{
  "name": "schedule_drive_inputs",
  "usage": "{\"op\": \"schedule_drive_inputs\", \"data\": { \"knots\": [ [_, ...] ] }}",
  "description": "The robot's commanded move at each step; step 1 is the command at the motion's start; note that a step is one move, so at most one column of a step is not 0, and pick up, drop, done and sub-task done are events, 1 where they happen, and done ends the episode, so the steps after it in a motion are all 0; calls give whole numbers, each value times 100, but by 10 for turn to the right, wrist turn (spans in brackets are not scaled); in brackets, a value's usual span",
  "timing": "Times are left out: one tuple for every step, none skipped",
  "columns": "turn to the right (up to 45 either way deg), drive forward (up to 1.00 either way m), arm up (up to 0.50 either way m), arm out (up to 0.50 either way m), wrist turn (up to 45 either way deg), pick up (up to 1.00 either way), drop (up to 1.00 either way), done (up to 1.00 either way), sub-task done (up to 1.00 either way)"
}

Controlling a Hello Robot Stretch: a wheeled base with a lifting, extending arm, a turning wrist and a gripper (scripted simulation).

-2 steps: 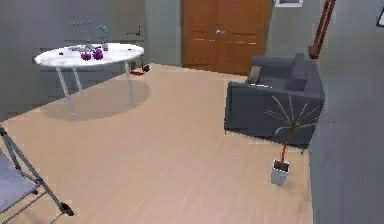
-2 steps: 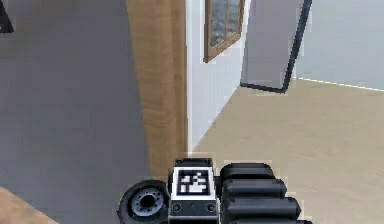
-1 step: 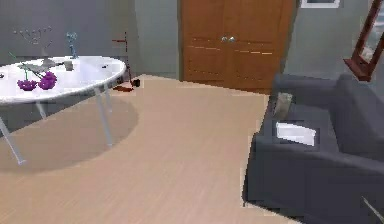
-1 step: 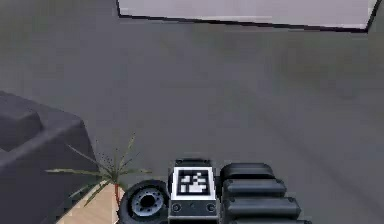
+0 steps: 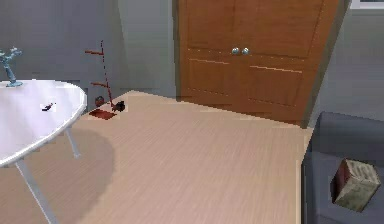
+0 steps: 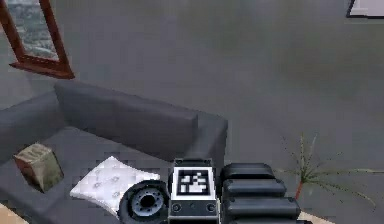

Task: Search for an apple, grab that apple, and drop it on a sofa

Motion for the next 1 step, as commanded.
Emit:
{"op": "schedule_drive_inputs", "data": {
  "knots": [
    [30,0,0,0,0,0,0,0,0]
  ]
}}
